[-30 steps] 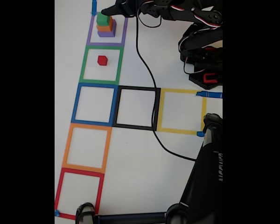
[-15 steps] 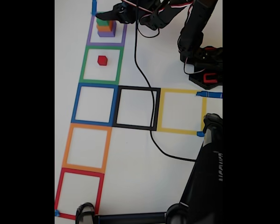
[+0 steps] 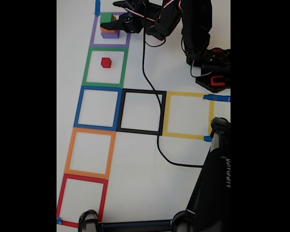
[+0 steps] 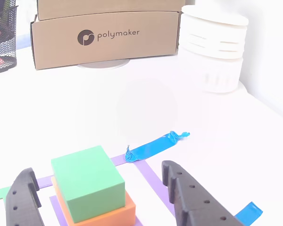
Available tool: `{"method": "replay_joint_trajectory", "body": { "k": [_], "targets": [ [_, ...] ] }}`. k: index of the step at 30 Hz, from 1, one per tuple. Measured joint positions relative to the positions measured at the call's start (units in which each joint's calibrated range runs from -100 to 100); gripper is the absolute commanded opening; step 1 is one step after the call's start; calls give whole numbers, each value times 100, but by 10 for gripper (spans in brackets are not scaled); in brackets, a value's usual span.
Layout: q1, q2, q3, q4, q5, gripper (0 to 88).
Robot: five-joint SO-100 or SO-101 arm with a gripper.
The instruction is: Tower of hanoi
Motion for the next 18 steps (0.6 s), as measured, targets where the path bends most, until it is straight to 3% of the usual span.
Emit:
{"method": "replay_joint_trajectory", "body": {
  "k": [18],
  "targets": [
    [-199,996,-398,-782,0,294]
  ]
}}
